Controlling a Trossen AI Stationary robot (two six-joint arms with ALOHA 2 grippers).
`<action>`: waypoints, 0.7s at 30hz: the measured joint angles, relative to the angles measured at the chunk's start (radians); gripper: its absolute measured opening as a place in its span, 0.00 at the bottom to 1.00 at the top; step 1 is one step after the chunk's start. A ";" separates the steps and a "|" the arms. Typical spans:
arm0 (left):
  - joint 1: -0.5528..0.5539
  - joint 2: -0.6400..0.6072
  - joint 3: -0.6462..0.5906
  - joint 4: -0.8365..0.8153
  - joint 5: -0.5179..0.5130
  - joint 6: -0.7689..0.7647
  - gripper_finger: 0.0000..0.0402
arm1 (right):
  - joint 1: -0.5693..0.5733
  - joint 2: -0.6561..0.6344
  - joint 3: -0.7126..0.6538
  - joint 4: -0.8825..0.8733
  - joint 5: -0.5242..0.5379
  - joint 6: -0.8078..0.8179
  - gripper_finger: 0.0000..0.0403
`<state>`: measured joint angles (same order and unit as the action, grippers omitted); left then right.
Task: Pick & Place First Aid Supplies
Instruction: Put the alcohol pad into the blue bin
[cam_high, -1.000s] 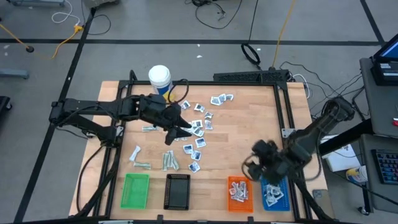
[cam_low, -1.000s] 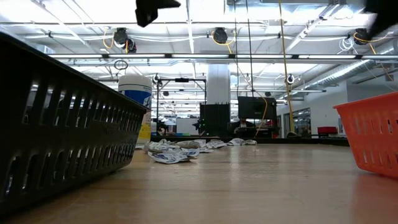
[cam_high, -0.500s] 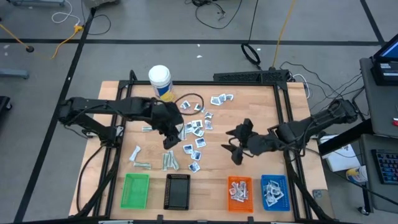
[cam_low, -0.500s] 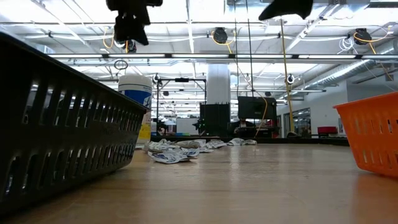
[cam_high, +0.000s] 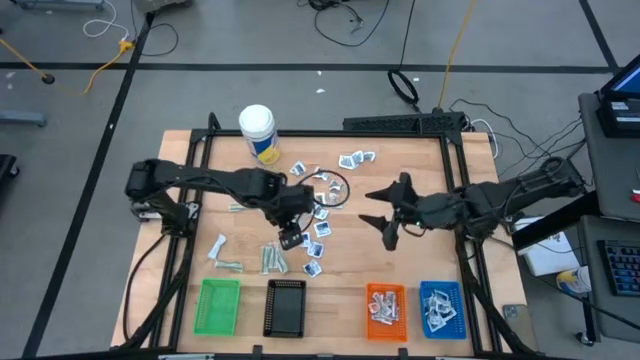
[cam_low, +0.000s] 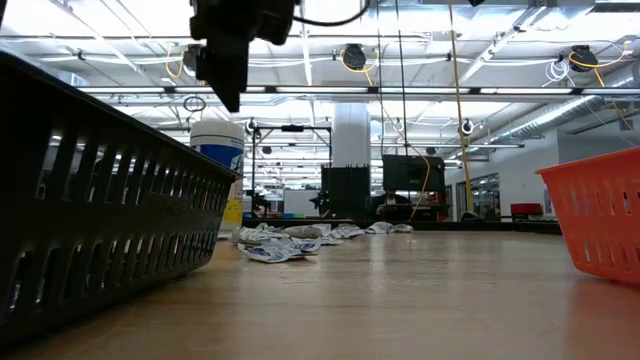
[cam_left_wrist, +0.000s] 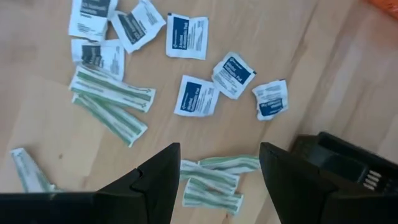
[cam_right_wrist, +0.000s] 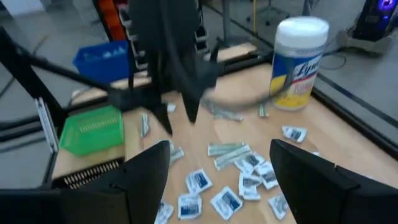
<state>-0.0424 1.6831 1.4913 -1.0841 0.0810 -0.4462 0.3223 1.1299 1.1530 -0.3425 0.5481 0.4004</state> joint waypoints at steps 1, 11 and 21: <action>-0.002 0.014 0.004 0.001 0.000 -0.005 0.56 | -0.004 -0.010 0.000 0.005 0.000 -0.003 0.68; -0.027 0.150 0.006 0.039 -0.053 -0.043 0.56 | -0.041 -0.059 0.000 0.032 0.000 -0.076 0.68; -0.026 0.294 0.006 0.040 -0.060 -0.117 0.56 | -0.041 -0.059 0.000 0.031 0.000 -0.107 0.68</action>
<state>-0.0689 1.9775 1.4971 -1.0439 0.0206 -0.5636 0.2810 1.0710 1.1534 -0.3111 0.5480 0.2939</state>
